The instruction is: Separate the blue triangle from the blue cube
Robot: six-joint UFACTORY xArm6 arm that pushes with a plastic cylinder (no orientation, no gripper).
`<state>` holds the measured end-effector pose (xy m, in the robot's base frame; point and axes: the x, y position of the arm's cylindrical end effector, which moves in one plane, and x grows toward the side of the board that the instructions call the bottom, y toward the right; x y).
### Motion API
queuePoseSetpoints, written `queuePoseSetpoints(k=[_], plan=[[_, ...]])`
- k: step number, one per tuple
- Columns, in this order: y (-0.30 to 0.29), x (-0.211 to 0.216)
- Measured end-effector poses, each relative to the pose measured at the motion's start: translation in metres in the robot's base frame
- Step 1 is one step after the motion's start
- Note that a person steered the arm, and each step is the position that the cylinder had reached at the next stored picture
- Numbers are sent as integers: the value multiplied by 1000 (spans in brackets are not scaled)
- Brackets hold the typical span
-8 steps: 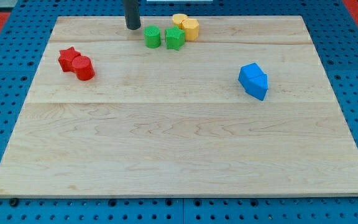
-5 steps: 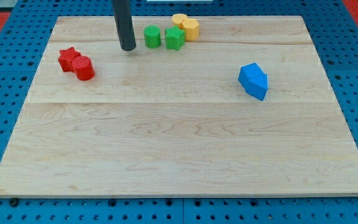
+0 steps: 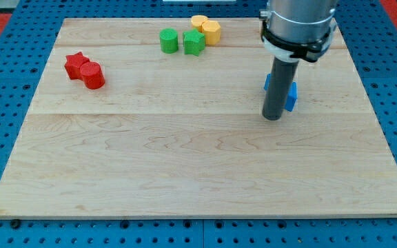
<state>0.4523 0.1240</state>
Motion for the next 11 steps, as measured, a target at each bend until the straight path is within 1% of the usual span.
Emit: queuePoseSetpoints(k=[2,4,5,7,8,9,11], plan=[[18,-28],[18,-59],[31,-76],[46,-56],[61,-59],[79,-79],[83,-133]])
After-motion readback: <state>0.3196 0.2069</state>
